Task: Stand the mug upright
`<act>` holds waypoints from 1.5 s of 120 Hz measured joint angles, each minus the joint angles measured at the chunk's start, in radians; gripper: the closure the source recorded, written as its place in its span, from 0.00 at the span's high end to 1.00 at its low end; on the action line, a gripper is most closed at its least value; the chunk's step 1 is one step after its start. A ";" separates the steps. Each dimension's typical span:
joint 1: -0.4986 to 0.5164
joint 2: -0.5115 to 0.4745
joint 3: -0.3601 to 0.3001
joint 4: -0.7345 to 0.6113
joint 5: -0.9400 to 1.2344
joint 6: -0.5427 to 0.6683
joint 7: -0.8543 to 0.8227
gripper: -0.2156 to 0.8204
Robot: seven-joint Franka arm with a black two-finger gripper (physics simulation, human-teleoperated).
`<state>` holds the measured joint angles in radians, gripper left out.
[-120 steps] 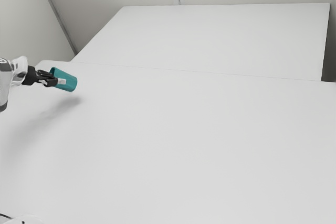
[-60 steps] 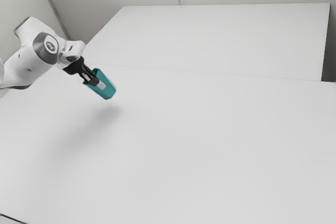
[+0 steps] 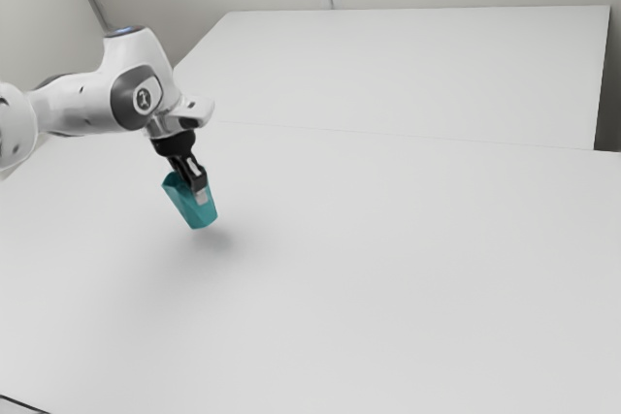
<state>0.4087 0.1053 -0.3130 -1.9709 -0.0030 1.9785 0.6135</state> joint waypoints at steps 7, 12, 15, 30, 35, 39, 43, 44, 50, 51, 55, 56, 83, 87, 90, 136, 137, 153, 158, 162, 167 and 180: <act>-0.019 0.001 -0.001 -0.002 0.028 -0.010 -0.050 0.03; -0.028 0.001 -0.002 -0.003 0.041 -0.020 -0.084 0.03; -0.032 0.003 -0.002 -0.003 0.047 -0.026 -0.103 0.03; -0.046 0.023 -0.001 -0.002 0.064 -0.043 -0.189 0.03; -0.051 0.033 0.000 -0.001 0.068 -0.045 -0.213 0.03; -0.055 0.041 0.000 0.001 0.070 -0.045 -0.232 0.03; -0.058 0.050 0.000 0.003 0.072 -0.045 -0.250 0.03; -0.059 0.053 0.001 0.003 0.073 -0.045 -0.254 0.03; -0.063 0.063 0.001 0.006 0.075 -0.045 -0.279 0.03; -0.064 0.064 0.001 0.007 0.075 -0.046 -0.282 0.03; -0.068 0.068 0.001 0.008 0.076 -0.046 -0.298 0.03; -0.069 0.069 0.001 0.009 0.077 -0.046 -0.301 0.03; -0.085 0.103 0.002 0.026 0.102 -0.051 -0.384 0.03; -0.088 0.108 0.003 0.027 0.104 -0.051 -0.394 0.04; -0.089 0.111 0.003 0.027 0.104 -0.051 -0.401 0.04; -0.103 0.143 0.009 0.043 0.108 -0.055 -0.482 0.03; -0.104 0.144 0.009 0.043 0.108 -0.056 -0.483 0.03; -0.106 0.159 0.011 0.059 0.108 -0.060 -0.502 0.05; -0.107 0.160 0.011 0.061 0.106 -0.061 -0.508 0.09; -0.108 0.161 0.011 0.062 0.105 -0.063 -0.513 0.12; -0.109 0.161 0.011 0.067 0.104 -0.067 -0.518 0.16; -0.116 0.162 0.010 0.082 0.102 -0.077 -0.530 0.26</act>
<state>0.2929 0.2676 -0.3025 -1.8886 0.0993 1.9017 0.0832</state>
